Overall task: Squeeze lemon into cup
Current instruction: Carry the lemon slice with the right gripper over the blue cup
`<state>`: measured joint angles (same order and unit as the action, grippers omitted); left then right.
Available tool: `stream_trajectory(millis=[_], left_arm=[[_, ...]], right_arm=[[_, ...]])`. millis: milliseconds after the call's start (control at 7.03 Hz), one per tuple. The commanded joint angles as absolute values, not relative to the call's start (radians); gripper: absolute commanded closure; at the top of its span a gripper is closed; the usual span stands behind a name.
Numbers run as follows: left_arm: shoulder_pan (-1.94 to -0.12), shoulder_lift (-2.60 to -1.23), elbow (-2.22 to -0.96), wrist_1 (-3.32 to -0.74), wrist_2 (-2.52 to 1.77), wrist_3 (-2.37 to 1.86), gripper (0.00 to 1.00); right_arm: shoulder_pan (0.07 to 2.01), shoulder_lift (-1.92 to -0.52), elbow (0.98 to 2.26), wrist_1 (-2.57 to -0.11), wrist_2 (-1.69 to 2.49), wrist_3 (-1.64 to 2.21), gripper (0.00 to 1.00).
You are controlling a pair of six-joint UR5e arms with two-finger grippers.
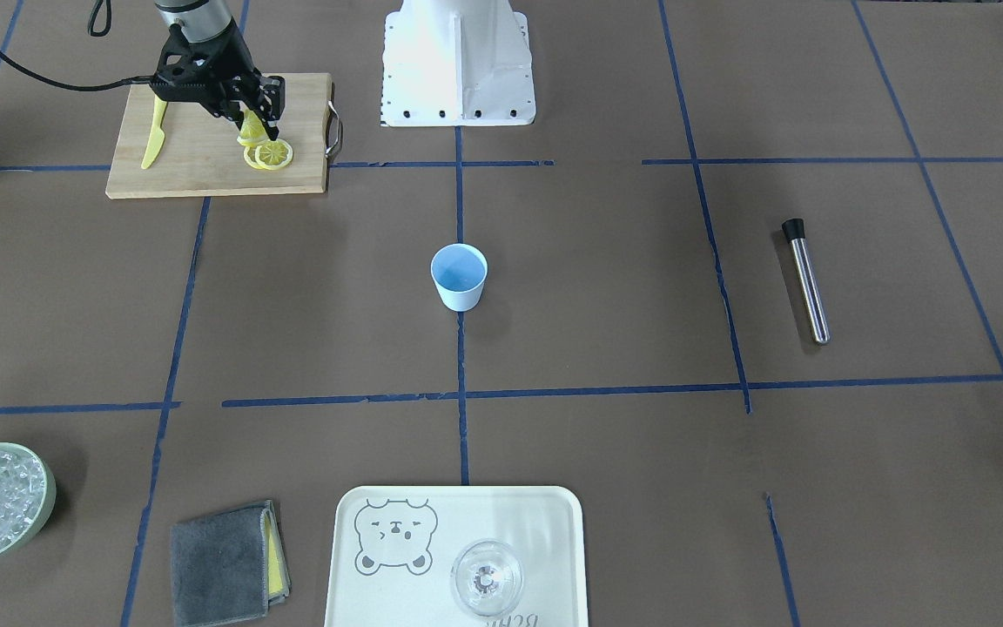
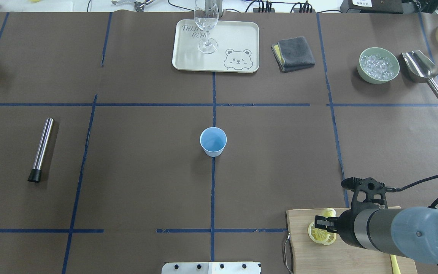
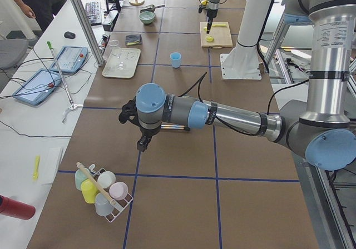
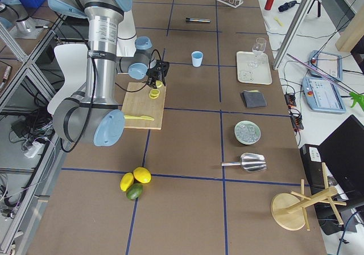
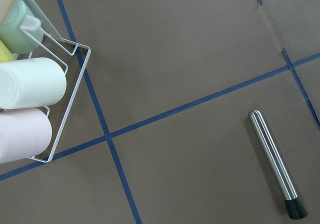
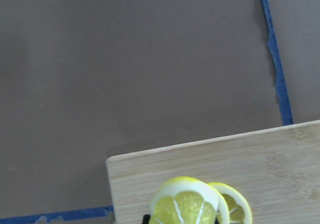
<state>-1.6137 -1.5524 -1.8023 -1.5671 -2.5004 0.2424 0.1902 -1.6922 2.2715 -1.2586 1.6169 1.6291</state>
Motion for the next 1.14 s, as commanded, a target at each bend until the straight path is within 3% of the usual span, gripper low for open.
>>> stream_trajectory(millis=[0,426,853,995], left_arm=[[-1.614,-1.552,-1.801,-1.568,-2.5,0.242,0.0],[-1.614,-1.554,-1.802,-1.569,-2.5,0.242,0.0],[-1.614,-1.552,-1.787,-1.603,-2.5,0.239,0.0],[-1.614,-1.552,-1.787,-1.603,-2.5,0.239,0.0]], right_arm=[[0.257,-1.562,2.264,-1.306,1.64,1.629,0.75],[0.377,-1.167,2.113,-1.55,1.669,1.66,0.75],[0.429,-0.912,1.86,-1.546,1.697,1.755,0.73],[0.43,-0.887,1.803,-1.543,1.694,1.755,0.73]])
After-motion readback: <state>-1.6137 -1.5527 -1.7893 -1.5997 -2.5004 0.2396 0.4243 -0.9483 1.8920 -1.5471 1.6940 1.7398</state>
